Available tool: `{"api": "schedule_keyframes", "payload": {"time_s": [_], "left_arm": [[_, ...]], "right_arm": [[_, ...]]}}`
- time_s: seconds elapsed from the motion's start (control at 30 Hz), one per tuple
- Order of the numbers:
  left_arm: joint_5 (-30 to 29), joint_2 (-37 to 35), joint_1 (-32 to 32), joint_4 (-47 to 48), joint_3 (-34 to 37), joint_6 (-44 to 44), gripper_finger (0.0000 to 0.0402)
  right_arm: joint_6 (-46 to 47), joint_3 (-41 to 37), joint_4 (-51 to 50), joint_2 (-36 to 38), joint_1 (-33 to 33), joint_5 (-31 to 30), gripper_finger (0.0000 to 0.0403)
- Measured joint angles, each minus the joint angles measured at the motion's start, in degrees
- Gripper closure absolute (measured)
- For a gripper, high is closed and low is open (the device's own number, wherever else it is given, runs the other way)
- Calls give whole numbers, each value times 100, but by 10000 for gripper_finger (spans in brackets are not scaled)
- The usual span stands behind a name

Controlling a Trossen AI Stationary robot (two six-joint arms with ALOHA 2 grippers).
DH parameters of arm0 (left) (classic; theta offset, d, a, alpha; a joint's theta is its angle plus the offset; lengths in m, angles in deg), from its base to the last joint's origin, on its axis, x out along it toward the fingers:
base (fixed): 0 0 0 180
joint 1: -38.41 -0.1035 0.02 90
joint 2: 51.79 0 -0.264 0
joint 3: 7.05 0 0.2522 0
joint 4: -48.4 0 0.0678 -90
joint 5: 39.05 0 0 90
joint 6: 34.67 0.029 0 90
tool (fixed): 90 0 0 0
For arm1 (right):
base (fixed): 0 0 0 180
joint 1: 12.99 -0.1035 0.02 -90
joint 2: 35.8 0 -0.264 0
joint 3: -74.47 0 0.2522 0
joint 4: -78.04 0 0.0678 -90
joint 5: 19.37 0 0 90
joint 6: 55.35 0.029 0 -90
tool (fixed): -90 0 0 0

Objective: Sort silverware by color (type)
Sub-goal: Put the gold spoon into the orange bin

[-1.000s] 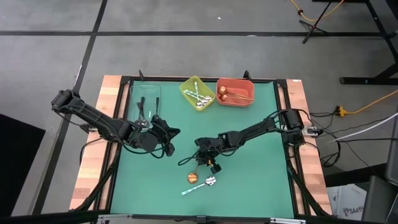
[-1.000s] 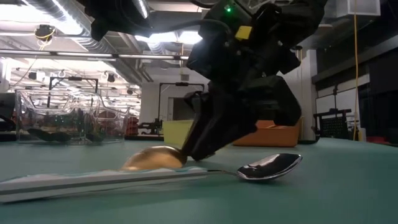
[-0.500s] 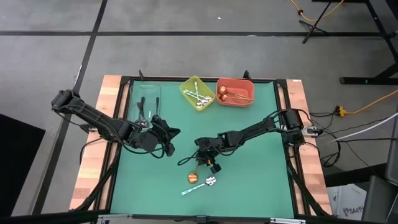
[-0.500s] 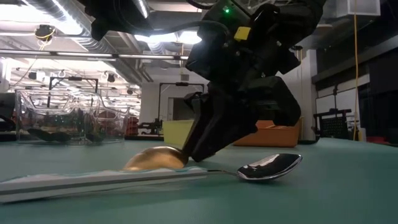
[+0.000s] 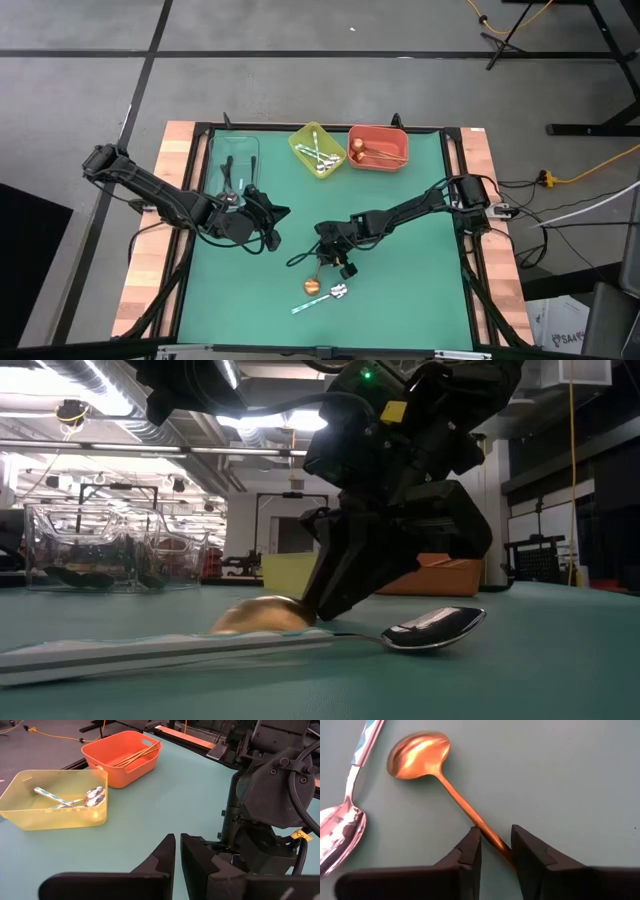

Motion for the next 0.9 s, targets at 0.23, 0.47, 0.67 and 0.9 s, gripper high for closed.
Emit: {"api": "schedule_keyframes", "payload": {"time_s": [0.23,0.47,0.67,0.9], "left_arm": [[0,0,0,0,0,11,379],[0,-2,-2,-2,0,13,379],[-17,-2,-2,-22,0,59,379],[-19,-2,-2,-22,0,57,379]], "right_arm": [[-24,-4,-22,2,0,-2,356],[63,76,-121,0,-4,-52,354],[408,505,-467,-26,4,-181,362],[928,987,-1422,-42,7,-1070,364]]}}
